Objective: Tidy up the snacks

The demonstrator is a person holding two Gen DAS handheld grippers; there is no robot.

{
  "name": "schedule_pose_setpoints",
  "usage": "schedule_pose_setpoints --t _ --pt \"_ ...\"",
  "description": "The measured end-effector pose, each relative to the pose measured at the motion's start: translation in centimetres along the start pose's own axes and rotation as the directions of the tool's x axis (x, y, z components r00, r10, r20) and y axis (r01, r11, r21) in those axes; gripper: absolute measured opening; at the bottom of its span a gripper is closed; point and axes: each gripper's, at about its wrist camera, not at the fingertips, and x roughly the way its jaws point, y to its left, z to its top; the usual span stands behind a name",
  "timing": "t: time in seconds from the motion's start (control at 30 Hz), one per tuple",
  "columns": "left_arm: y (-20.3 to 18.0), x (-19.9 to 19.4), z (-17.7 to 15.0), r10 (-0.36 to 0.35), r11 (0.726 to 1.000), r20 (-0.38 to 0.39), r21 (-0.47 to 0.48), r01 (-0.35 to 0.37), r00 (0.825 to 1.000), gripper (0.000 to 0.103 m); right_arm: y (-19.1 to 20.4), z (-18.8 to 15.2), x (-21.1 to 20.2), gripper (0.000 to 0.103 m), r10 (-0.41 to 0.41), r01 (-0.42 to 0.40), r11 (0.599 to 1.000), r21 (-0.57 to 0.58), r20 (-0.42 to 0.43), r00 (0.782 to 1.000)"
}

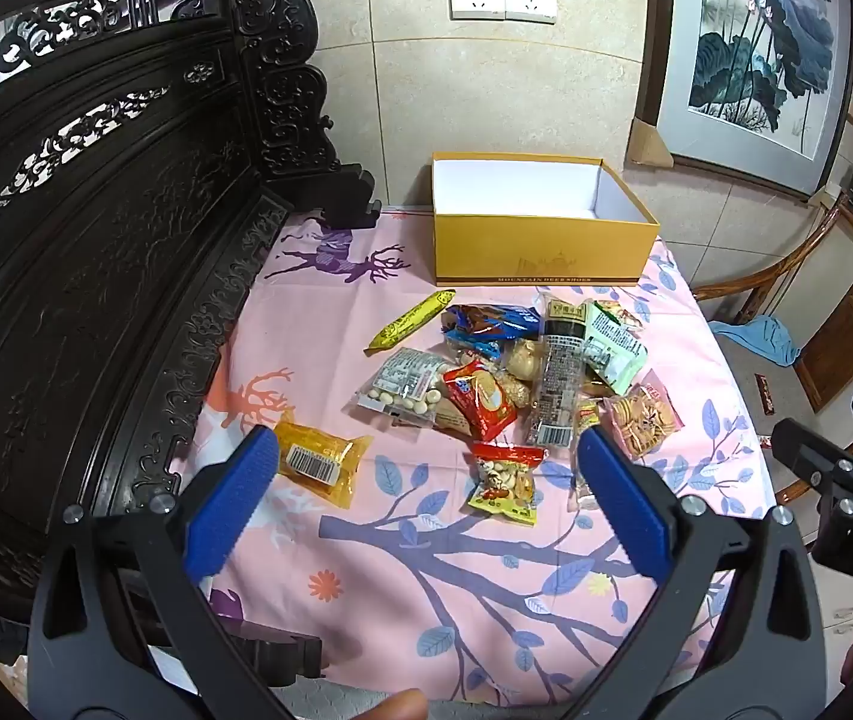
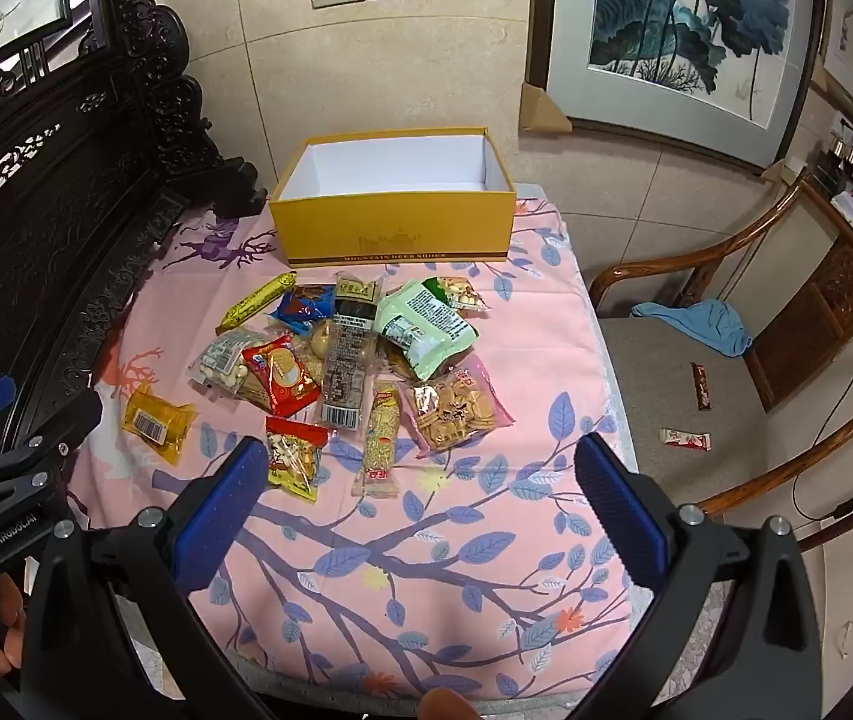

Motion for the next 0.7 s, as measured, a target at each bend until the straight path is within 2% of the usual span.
schedule_pose_setpoints --t 0.27,0.7 --pt "0.0 0.0 0.0 0.002 1.0 0.004 -0.001 -0.002 1.0 0.101 -1.0 0.5 0.8 0.102 -0.002 0.002 1.0 0.0 -0.001 1.0" --pt "-0.5 1.2 0.0 0.002 1.0 -0.002 0.0 -0.002 1.0 0.101 0.1 0.3 0.5 0.102 -0.005 0.005 1.0 0.002 -0.007 1.0"
